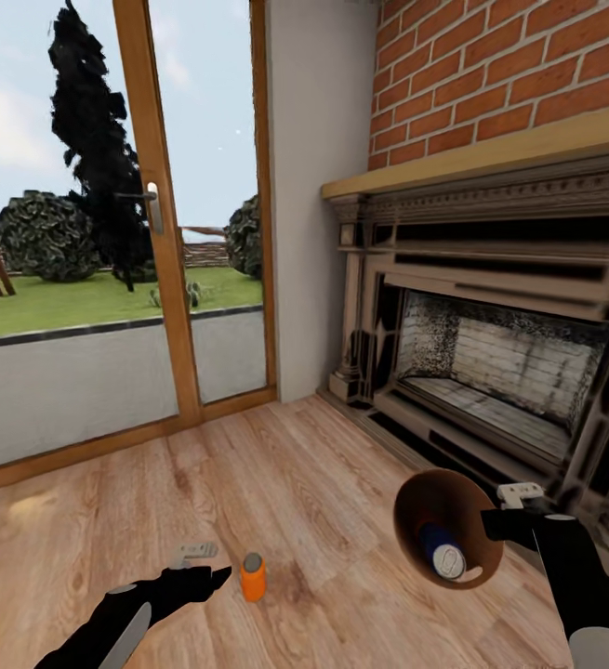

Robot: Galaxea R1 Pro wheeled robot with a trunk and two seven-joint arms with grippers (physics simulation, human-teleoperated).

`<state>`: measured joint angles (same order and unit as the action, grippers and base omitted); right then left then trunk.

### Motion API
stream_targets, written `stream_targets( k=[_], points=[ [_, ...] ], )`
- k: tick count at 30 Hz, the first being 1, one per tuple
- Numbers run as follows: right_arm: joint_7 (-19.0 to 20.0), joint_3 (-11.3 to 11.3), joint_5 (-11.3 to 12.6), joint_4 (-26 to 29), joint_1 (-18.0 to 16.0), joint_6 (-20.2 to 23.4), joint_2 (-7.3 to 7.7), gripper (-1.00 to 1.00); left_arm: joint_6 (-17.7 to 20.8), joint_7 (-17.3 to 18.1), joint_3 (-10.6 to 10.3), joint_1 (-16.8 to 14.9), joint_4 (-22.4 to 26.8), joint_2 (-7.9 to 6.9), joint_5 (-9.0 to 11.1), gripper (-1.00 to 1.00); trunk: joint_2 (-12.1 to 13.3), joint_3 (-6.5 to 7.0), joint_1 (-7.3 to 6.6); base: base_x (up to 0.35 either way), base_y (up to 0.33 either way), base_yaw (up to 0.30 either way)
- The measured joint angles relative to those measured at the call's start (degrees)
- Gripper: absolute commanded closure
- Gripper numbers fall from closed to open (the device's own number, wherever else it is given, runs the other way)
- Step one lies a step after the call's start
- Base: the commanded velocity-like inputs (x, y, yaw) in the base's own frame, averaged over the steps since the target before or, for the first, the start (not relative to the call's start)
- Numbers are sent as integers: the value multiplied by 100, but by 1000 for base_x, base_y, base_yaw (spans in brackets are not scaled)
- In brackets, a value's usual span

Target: Put the three can of soda from the living room inside the tash can in the kitchen.

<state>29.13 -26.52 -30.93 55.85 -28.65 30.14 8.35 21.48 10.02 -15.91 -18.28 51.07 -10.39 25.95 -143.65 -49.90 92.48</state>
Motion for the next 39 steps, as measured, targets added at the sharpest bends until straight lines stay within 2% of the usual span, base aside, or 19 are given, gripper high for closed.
stream_targets(
  k=[9,14,18,28,32,39],
  points=[
    [-5,1,-18,-217,13,-91,0,100,0,-8,22,-14,-68,-4,6,-100,0,58,0,69,11,-164],
    [-56,-1,-12,-476,74,-362,5,100,5,-4,24,-193,-487,2,5,-100,0,67,0,281,72,-36],
    [-71,1,9,-590,100,-406,8,100,6,0,19,-278,-652,2,6,-100,0,68,0,317,86,-5],
    [-79,3,6,-622,109,-424,3,100,-6,-9,2,-298,-685,8,-2,-100,0,69,0,321,44,-1],
    [-81,7,2,-625,117,-428,-10,100,-189,-9,0,-297,-686,3,-3,-100,0,69,0,93,-9,0],
    [-85,10,23,-668,118,-423,-18,100,-245,-9,0,-295,-686,2,-3,-100,0,71,0,13,-1,-44]
  ],
)
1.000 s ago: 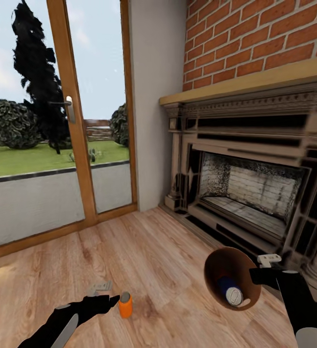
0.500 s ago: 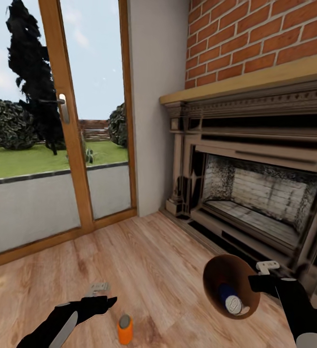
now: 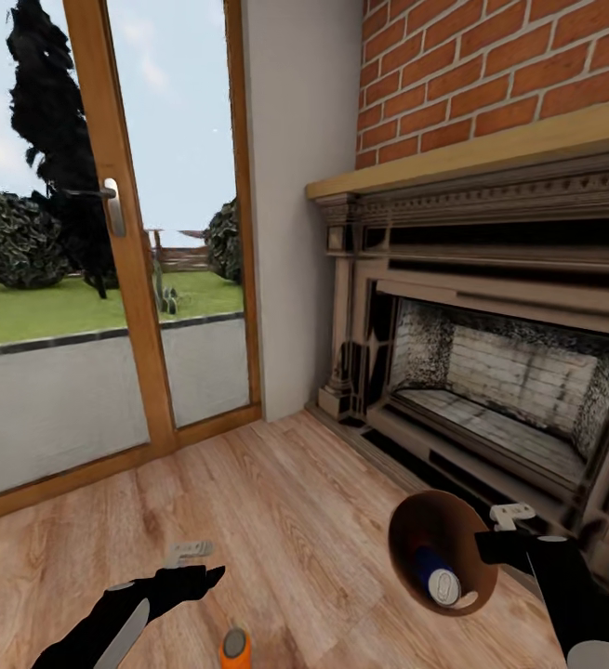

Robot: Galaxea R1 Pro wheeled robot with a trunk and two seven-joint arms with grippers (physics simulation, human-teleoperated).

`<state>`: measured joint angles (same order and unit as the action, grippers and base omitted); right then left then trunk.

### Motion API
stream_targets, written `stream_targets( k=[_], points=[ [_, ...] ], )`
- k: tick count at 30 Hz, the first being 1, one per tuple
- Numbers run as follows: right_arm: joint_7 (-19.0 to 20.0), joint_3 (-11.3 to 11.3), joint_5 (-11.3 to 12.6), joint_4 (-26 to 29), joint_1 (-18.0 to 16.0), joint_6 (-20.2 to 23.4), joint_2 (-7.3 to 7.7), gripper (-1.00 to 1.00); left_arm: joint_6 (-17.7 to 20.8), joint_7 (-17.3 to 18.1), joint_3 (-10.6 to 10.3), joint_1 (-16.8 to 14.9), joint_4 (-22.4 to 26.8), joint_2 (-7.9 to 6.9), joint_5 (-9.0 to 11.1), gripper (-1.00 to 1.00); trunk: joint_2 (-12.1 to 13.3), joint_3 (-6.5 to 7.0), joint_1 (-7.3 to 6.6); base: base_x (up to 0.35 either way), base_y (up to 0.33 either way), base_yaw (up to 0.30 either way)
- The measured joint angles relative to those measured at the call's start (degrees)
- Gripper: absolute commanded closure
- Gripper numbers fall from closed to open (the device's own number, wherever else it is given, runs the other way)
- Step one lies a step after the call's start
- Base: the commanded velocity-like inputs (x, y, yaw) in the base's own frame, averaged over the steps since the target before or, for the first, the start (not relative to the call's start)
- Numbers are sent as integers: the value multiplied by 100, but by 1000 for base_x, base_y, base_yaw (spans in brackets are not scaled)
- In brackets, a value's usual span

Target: Put the three can of soda from the living room inside the tash can in the kitchen.

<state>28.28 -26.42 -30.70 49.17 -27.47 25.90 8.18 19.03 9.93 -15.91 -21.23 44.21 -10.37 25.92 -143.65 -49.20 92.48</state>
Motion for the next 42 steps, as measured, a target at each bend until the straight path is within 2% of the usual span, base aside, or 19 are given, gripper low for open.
stream_targets(
  k=[13,26,35,42],
  points=[
    [1,-16,-9,-34,0,-10,15,100,-4,2,0,-2,0,0,7,-100,0,50,0,1,0,-228],
    [4,-13,-10,-36,1,-8,6,100,72,31,0,-4,0,7,-15,-100,-17,-171,34,0,0,-232],
    [6,-10,-3,-43,0,-6,-17,100,42,8,5,3,-1,-1,9,-100,-17,-139,34,0,0,-179],
    [5,-1,-9,-50,0,-8,-44,100,9,-5,44,3,-15,-8,11,-100,-17,-136,34,0,0,-11]
  ],
)
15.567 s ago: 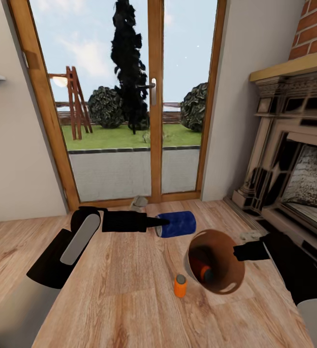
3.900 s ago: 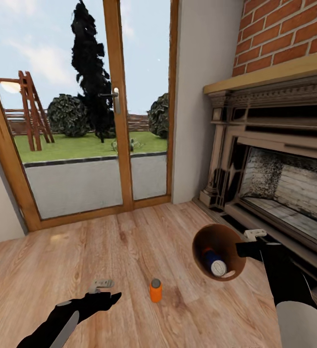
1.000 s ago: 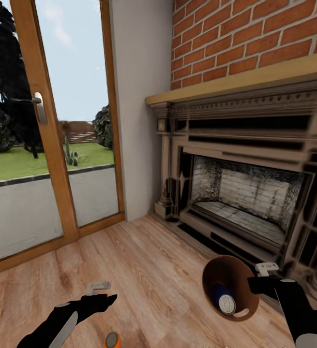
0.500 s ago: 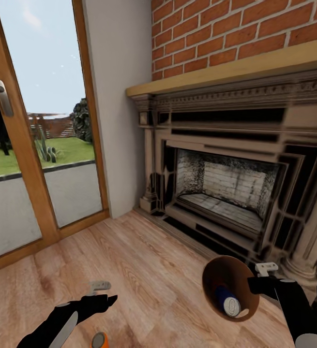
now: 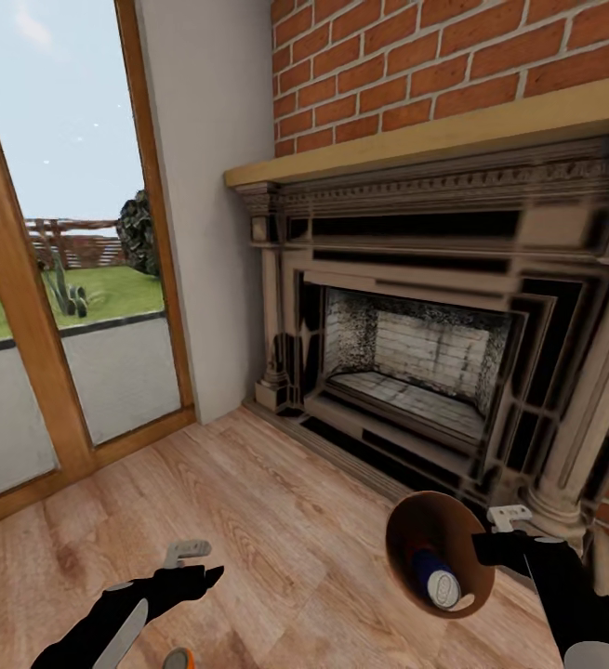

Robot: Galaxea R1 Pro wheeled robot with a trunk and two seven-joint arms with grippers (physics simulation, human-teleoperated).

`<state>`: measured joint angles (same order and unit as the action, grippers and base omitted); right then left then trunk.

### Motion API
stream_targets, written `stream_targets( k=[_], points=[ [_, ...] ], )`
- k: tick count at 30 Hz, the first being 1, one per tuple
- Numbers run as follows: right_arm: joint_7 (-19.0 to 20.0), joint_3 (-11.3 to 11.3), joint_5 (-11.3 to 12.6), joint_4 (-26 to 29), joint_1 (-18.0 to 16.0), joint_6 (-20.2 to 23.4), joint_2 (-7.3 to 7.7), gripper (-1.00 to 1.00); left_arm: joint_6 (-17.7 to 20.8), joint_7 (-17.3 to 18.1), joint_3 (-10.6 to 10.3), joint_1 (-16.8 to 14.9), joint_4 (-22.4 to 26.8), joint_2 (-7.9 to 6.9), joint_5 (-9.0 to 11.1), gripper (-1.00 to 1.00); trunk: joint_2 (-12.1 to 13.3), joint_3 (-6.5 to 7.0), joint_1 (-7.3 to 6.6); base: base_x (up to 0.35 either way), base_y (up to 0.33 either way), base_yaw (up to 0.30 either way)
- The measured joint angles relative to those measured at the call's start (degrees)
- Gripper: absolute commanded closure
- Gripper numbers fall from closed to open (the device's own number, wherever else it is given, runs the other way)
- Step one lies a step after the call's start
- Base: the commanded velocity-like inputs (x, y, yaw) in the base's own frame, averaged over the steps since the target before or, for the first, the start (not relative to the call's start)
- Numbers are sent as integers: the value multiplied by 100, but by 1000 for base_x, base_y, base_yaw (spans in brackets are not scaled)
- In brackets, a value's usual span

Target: Put the three can of soda from the living room inside the tash can in the kitchen.

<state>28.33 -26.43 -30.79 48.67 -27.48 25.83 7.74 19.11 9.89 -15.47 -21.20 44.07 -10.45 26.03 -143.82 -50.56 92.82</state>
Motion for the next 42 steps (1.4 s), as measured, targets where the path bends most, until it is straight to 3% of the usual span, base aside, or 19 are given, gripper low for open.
stream_targets(
  k=[19,30,42],
  points=[
    [0,8,-16,-3,0,-4,-23,100,79,-25,-1,-5,2,7,2,-100,0,0,0,0,0,219],
    [-1,9,-13,-2,0,-4,-26,100,71,-31,0,-7,6,8,7,-100,0,0,0,0,0,40],
    [28,35,-10,35,-2,18,-9,100,100,-57,-3,-19,11,-17,15,-100,-15,-265,31,0,0,0]
  ],
)
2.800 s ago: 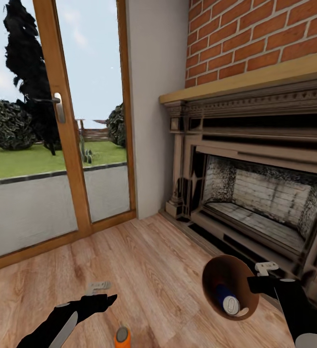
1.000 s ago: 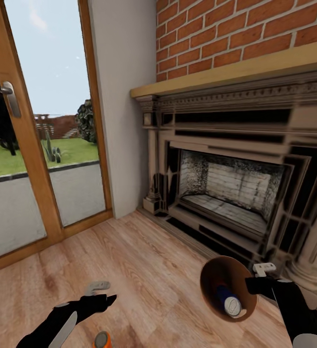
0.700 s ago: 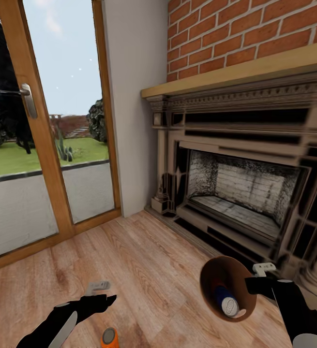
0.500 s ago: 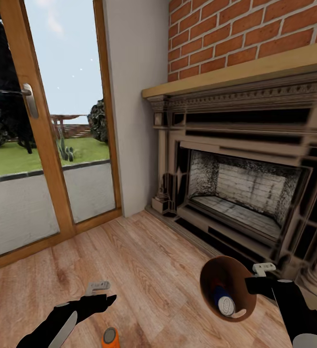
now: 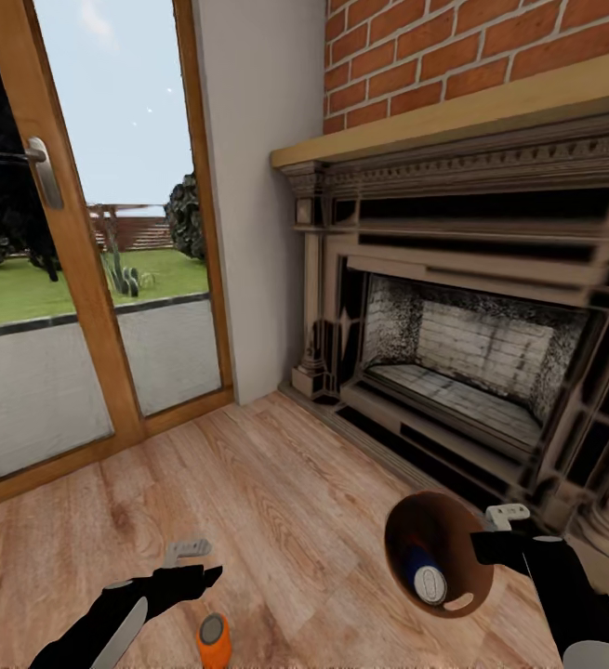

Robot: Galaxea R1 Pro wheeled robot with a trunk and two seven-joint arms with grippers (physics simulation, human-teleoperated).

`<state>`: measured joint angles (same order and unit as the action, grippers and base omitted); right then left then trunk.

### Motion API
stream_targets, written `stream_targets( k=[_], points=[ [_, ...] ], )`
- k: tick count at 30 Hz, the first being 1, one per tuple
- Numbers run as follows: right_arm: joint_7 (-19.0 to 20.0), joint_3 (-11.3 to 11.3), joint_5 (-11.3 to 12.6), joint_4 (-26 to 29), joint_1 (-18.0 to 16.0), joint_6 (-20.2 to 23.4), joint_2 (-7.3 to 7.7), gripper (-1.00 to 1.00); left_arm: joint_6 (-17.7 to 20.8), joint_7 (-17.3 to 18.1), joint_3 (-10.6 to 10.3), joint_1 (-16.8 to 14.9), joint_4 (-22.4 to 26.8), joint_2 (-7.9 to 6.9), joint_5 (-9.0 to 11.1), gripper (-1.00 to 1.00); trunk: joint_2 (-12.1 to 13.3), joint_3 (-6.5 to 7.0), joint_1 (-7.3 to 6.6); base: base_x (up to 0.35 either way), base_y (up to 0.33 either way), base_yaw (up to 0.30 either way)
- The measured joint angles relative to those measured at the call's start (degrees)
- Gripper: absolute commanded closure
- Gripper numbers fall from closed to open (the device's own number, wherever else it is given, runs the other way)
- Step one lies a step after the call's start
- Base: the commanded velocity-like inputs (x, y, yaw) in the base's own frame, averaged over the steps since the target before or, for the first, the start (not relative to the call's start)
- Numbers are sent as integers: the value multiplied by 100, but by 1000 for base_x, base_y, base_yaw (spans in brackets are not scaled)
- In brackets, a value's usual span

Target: Put the three can of soda from the living room inside the tash can in the kitchen.

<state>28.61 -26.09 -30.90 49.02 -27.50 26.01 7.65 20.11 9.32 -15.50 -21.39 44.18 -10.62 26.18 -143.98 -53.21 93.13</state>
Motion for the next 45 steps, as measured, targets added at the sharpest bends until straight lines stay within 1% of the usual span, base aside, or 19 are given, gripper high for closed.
stream_targets(
  k=[3,4,5,7,9,12,14,15,20,22,24,25,27,28,29,31,34,41,45],
  points=[
    [20,19,-4,14,-7,30,9,100,166,42,7,-121,-2,-27,8,-100,-4,-66,8,0,0,0],
    [24,28,-11,17,-19,44,12,100,281,56,9,-257,-19,-34,10,-100,-5,-88,10,0,0,0],
    [30,37,-14,28,-51,86,23,100,447,70,12,-531,-174,-45,4,-100,-6,-110,13,0,0,0],
    [34,45,-7,40,-105,157,29,100,514,70,12,-780,-388,-50,-5,-100,-9,-155,18,0,0,0],
    [43,93,-62,22,-268,278,32,100,549,75,12,-1162,-732,-53,-12,-100,-12,-199,23,0,0,0],
    [192,237,-6,51,-602,533,33,100,568,73,3,-1654,-1159,-49,-18,-100,-16,-265,31,0,0,0],
    [255,295,41,51,-733,629,30,100,570,61,-7,-1764,-1292,-33,-22,-100,-19,-309,36,0,0,0],
    [278,342,-72,1,-850,657,26,100,576,48,-13,-1837,-1411,-24,-24,-100,-19,-332,39,0,0,0],
    [333,413,-7,42,-1163,818,10,100,703,4,-22,-1991,-1624,-11,-19,-100,-27,-443,52,0,0,0],
    [293,432,-111,38,-1217,819,4,100,746,-127,-31,-2017,-1659,8,-18,-100,-29,-487,57,0,0,0],
    [286,437,-101,35,-1235,841,3,100,765,-367,-28,-2026,-1679,17,-19,-100,-32,-532,62,0,0,0],
    [286,439,-87,37,-1244,852,1,100,770,-628,-26,-2031,-1726,58,-8,-100,-33,-554,65,0,0,0],
    [300,445,-95,39,-1249,855,-1,100,773,-793,-27,-2033,-1762,153,-1,-100,-36,-598,70,0,0,0],
    [303,446,-99,39,-1250,855,-2,100,773,-826,-28,-2034,-1774,193,-5,-100,-37,-620,73,0,0,0],
    [298,447,-101,41,-1252,855,-7,100,774,-886,-38,-2044,-1801,334,-6,-100,-39,-643,75,0,0,0],
    [290,449,-99,41,-1253,857,-12,100,779,-926,-47,-2102,-1829,513,-13,-100,-41,-687,80,0,0,0],
    [279,449,-104,42,-1254,855,-13,100,779,-959,-52,-2164,-2013,659,-18,-100,-45,-753,88,0,0,0],
    [278,449,-98,46,-1254,856,-16,100,776,-992,-38,-2345,-2395,840,-13,-100,-55,-908,106,0,0,0],
    [270,449,-126,48,-1254,848,-49,100,776,-1199,-34,-2365,-2425,900,-13,-100,-60,-997,116,0,0,0]
  ],
)
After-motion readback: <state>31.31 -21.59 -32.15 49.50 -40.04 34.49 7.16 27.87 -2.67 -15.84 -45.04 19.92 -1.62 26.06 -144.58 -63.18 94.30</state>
